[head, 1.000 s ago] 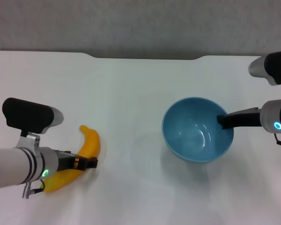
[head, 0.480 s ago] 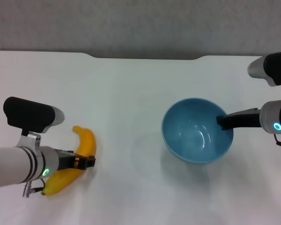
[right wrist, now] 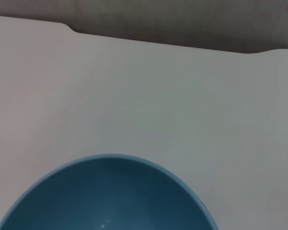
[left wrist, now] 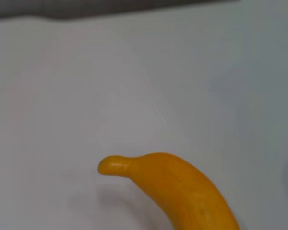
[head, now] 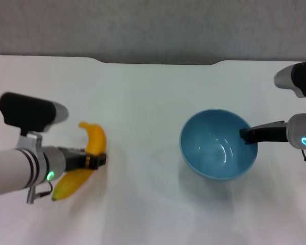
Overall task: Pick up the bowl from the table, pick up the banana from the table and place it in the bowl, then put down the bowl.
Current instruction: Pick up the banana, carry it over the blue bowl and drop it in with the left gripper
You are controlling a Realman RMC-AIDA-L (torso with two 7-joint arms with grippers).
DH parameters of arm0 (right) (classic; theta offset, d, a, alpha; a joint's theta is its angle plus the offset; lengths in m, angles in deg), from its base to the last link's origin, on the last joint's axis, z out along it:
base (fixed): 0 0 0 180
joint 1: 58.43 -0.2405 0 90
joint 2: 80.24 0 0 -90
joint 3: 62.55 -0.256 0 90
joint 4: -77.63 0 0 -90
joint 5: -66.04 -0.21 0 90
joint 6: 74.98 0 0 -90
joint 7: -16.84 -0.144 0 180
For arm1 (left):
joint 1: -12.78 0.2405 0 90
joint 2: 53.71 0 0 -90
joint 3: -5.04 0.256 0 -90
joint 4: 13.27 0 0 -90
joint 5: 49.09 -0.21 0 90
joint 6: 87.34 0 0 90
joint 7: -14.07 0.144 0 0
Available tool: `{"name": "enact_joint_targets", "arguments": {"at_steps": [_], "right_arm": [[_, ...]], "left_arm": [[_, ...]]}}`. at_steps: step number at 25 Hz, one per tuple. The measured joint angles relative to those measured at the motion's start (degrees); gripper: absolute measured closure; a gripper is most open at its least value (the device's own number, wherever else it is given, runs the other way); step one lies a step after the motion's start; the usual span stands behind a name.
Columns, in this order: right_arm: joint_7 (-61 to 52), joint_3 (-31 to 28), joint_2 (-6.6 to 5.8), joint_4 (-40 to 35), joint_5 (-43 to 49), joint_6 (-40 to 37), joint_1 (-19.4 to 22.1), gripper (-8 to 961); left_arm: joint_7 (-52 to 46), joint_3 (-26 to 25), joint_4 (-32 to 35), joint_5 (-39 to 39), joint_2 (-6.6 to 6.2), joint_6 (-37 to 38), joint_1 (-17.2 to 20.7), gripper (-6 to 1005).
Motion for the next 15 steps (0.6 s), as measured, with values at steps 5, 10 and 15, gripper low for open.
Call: {"name": "enact_joint_targets", "arguments": {"at_steps": [5,10,15], "right_arm": [[0.03,0.17,0.00,-0.48,-0.88,-0.55,-0.03,895],[1.00,1.92,-0.04,-2.22,-4.51,-2.13,-0.63,893],[2.23,3.37,-0.04,-4.82,-9.03,-3.00,-2.68,892]], "left_arm": [[0.71,-2.37,-12.37,-0.28,-0.13,-2.52,5.31,488],[0.88,-3.04,-21.24,0.61,0.00,-4.69,7.28,481],[1.97,-2.56,-25.48,5.61,0.08,-4.57,6.82,473]]}}
